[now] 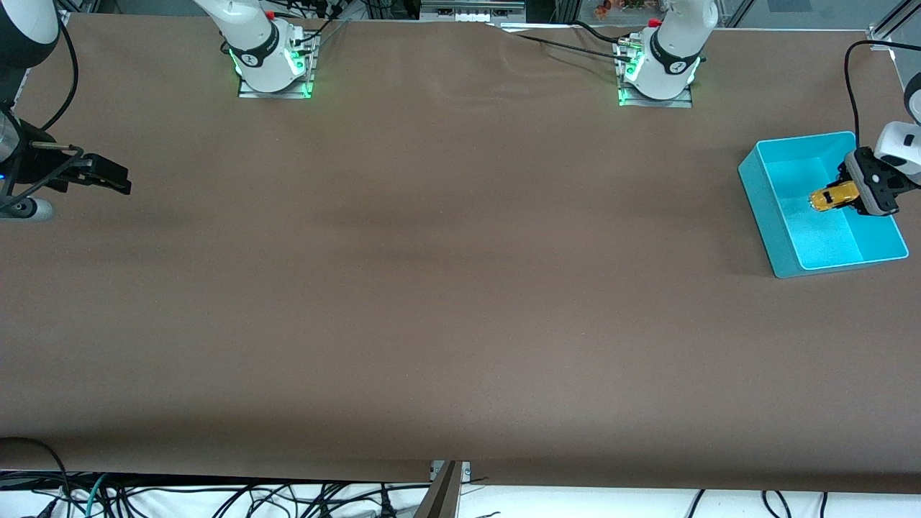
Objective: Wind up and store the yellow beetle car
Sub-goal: 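Lower the held car into the teal bin with the left gripper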
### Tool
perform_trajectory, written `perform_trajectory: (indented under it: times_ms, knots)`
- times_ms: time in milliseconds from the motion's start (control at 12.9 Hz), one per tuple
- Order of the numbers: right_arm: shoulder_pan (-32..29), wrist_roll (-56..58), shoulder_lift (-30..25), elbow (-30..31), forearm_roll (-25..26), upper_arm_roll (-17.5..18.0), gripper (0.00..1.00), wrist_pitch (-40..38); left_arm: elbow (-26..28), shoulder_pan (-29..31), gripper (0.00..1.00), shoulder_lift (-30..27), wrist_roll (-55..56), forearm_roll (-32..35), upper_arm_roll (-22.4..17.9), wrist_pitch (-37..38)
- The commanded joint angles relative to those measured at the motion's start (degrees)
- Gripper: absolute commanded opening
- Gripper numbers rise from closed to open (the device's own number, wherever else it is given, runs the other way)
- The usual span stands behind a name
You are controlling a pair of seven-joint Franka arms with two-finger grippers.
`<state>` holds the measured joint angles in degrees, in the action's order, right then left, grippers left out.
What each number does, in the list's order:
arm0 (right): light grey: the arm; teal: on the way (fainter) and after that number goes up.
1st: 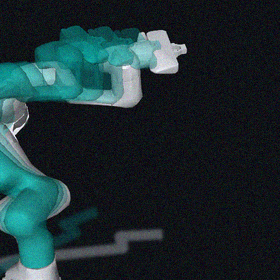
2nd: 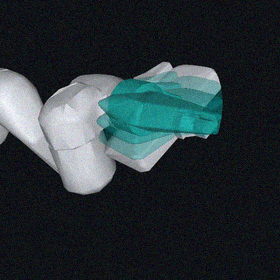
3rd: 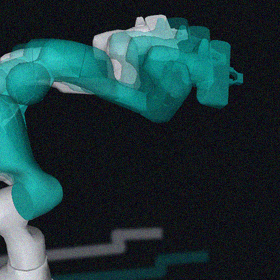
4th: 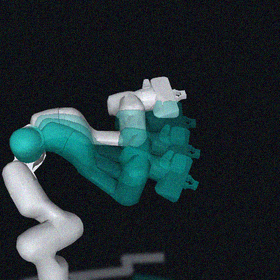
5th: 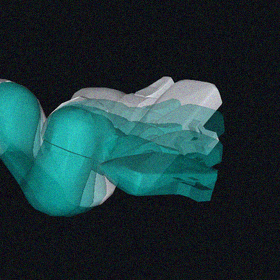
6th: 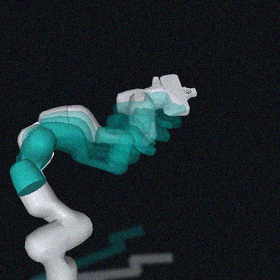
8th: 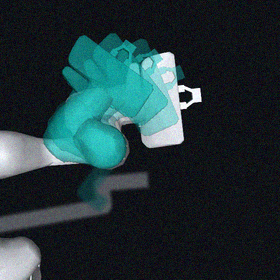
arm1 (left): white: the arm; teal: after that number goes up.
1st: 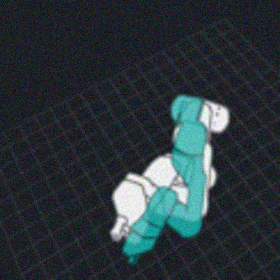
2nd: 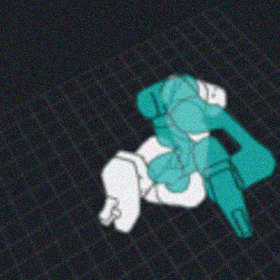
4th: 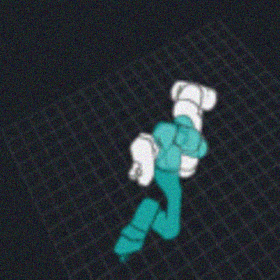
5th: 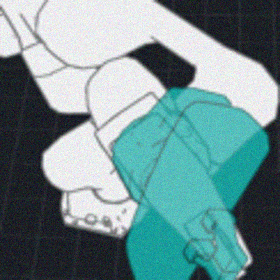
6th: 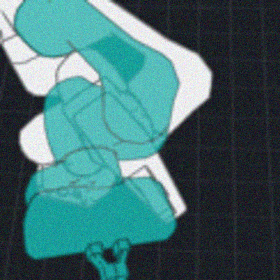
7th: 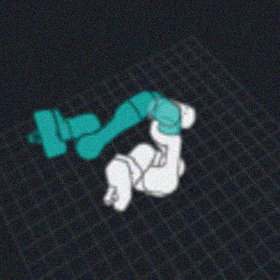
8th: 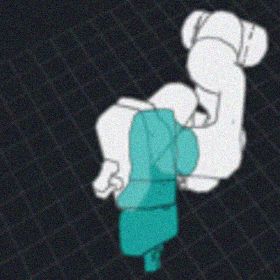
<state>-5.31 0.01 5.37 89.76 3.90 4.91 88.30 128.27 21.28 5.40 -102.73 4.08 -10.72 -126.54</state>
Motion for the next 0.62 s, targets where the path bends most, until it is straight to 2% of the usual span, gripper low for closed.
perform_trajectory:
  times_ms: [0, 77, 155, 387, 464, 542]
  knots:
    - [0.2, -0.6, -0.2, -0.6, -0.9, -0.2, 1.0, -0.2, 8.5, 0.2, 0.0, -0.6, -4.3, 1.2, 0.1, -8.0]
    - [0.1, -0.6, -0.2, -0.6, -0.9, -0.2, 1.0, -0.2, 10.3, 0.1, 0.0, 0.0, -4.4, 1.2, 0.1, -8.9]
    - [0.1, -0.6, -0.1, -0.6, -0.9, -0.2, 1.0, -0.2, 12.2, 0.1, 0.04, 0.6, -4.3, 1.2, 0.1, -9.2]
    - [0.0, -0.6, -0.1, -0.6, -0.9, -0.2, 1.0, -0.2, 14.9, -0.1, 0.36, 1.5, -4.3, 1.2, 0.1, -9.1]
    - [0.0, -0.5, -0.1, -0.6, -0.9, -0.2, 1.0, -0.2, 14.9, -0.1, 0.57, 1.5, -4.3, 1.2, 0.1, -9.1]
    - [0.0, -0.5, -0.1, -0.6, -0.9, -0.2, 1.0, -0.2, 14.8, 0.0, 0.99, 1.5, -4.0, 1.1, 0.1, -9.1]
